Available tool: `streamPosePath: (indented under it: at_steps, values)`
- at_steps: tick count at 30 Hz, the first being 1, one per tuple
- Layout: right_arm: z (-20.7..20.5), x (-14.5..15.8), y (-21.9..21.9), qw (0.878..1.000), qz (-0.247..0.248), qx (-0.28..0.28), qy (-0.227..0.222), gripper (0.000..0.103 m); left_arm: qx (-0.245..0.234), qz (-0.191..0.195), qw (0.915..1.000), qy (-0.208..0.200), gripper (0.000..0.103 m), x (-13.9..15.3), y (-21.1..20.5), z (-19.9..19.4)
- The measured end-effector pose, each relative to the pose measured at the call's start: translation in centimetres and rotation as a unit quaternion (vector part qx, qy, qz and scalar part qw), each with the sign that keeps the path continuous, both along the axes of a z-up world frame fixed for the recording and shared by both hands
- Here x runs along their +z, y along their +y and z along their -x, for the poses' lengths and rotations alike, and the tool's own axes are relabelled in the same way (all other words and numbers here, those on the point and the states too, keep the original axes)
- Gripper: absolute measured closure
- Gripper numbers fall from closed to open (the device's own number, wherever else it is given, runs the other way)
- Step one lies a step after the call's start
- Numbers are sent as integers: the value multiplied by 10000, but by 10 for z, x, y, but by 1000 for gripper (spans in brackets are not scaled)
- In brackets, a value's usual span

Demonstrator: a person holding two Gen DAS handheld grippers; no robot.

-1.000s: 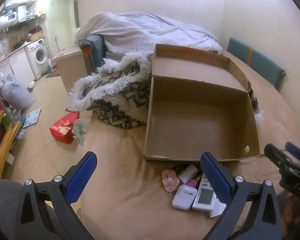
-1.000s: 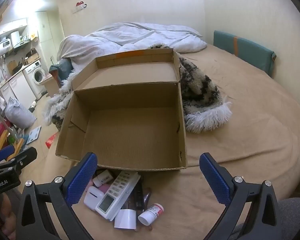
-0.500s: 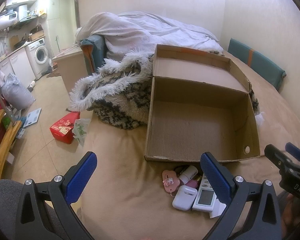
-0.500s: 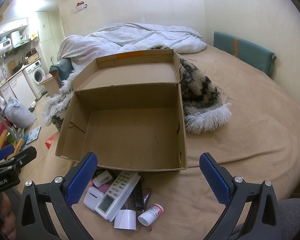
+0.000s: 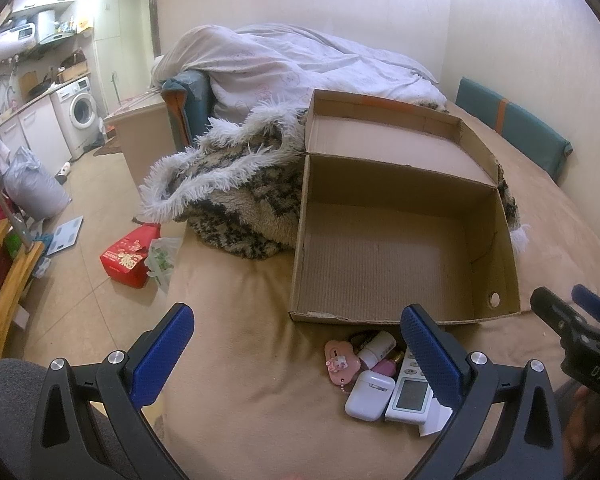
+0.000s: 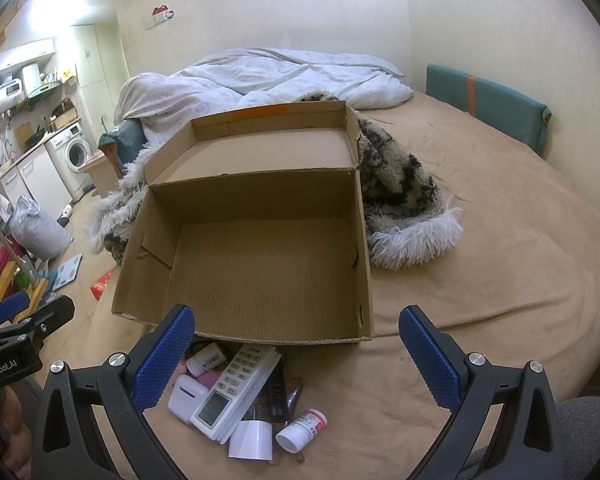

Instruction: Organize rigid objects

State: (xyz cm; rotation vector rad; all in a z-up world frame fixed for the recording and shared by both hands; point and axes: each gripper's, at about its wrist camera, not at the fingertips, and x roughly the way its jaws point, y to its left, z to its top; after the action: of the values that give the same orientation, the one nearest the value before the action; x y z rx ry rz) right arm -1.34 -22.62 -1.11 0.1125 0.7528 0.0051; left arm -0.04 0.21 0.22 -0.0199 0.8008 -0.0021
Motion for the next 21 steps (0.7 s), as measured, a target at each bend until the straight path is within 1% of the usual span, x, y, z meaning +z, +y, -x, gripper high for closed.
streamPosePath:
  at_steps: [21]
  values:
    - [0,0,-1,10000,2,-9,-1,0,2,-10,10000,0,0,-1,1,0]
